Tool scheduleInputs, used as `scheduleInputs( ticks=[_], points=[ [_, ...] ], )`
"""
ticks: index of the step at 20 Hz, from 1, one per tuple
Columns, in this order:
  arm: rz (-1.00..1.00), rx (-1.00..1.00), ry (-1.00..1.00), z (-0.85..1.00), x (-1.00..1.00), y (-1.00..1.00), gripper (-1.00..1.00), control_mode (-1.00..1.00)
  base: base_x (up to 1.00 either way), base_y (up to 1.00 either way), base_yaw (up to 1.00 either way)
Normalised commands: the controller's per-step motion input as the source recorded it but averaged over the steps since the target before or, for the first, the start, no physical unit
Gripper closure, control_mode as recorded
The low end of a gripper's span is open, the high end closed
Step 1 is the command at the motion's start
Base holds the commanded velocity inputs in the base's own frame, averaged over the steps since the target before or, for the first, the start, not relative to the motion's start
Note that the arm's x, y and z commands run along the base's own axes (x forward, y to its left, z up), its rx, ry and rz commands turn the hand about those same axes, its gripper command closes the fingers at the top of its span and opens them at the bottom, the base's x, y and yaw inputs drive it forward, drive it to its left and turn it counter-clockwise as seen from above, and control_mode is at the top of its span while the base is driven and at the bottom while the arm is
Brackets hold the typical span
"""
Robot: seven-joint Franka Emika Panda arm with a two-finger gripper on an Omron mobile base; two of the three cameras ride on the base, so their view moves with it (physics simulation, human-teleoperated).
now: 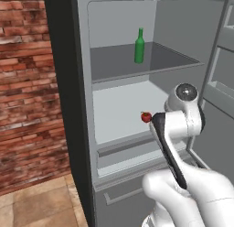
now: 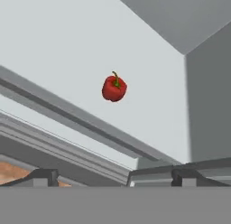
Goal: Place the beer on the top shelf of the fridge to keep it out of children's reach, and place the bell pepper and squash on lower shelves for easy access.
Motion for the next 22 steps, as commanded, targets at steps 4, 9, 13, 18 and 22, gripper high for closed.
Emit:
scheduleInputs(
  ticks=[4, 9, 13, 18, 22],
  points=[
    [-0.03, 0.11, -0.14, -0.16, -1.00, 0.00, -1.00, -1.00, 0.00, 0.00, 0.00],
    [-0.22, 0.31, -0.10, 0.21, -0.98, 0.10, -1.00, -1.00, 0.00, 0.00, 0.00],
    [-0.31, 0.33, -0.06, 0.31, -0.88, 0.28, -1.00, -1.00, 0.00, 0.00, 0.00],
    [-0.25, 0.29, 0.00, 0.12, -0.88, 0.18, -1.00, -1.00, 0.00, 0.00, 0.00],
    [-0.03, 0.12, -0.06, 0.00, -0.41, 0.02, -1.00, -1.00, 0.00, 0.00, 0.00]
  ],
)
